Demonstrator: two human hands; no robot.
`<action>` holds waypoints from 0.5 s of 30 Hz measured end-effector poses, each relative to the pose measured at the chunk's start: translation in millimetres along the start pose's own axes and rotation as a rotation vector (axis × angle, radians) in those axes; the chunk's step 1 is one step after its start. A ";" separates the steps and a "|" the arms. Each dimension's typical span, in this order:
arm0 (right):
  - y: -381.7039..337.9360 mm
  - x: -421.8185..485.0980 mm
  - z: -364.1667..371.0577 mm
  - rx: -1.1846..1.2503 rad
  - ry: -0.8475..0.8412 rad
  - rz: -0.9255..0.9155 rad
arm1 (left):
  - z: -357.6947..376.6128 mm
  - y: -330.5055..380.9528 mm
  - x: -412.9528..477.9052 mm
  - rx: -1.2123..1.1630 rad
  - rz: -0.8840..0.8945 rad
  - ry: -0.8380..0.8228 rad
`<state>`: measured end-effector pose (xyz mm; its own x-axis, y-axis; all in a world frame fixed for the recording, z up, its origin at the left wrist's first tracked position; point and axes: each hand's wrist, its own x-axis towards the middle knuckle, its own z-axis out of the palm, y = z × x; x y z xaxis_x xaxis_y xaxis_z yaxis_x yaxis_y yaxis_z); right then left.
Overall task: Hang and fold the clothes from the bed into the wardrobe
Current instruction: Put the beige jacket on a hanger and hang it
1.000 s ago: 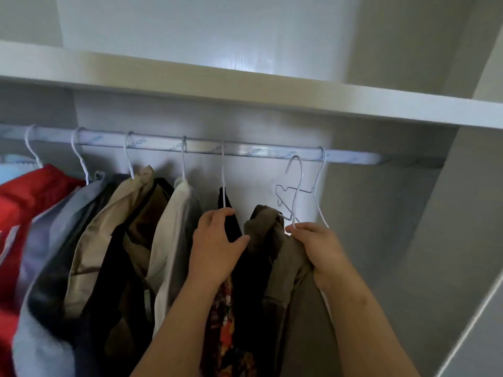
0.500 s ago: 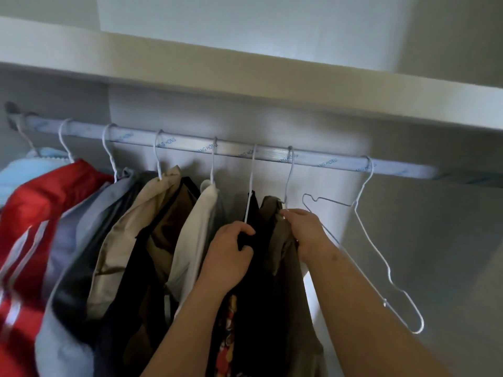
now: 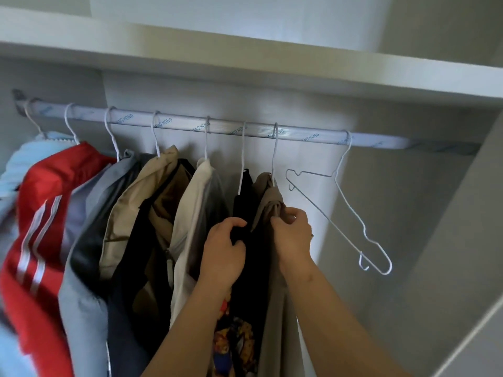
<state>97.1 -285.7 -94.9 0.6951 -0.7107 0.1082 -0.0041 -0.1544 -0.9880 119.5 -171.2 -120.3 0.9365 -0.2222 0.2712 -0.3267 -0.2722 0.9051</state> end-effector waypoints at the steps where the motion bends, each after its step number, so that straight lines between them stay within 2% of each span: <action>1: 3.3 -9.8 -3.1 0.024 -0.015 0.015 | 0.2 0.3 -7.2 0.000 -0.003 0.003; 6: 14.9 -56.8 -24.7 0.059 -0.061 0.066 | -2.5 1.6 -46.8 -0.032 -0.006 0.040; 11: 33.8 -116.9 -59.6 0.038 -0.090 0.106 | 1.0 -2.5 -116.6 -0.098 -0.107 0.032; 15: 56.7 -178.8 -100.0 0.028 -0.125 0.229 | 7.2 -1.4 -196.1 -0.121 -0.242 -0.069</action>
<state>-99.3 -236.0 -159.3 0.7621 -0.6341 -0.1311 -0.1524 0.0211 -0.9881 -64.6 -134.0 -177.1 0.9732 -0.2288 0.0235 -0.0733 -0.2117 0.9746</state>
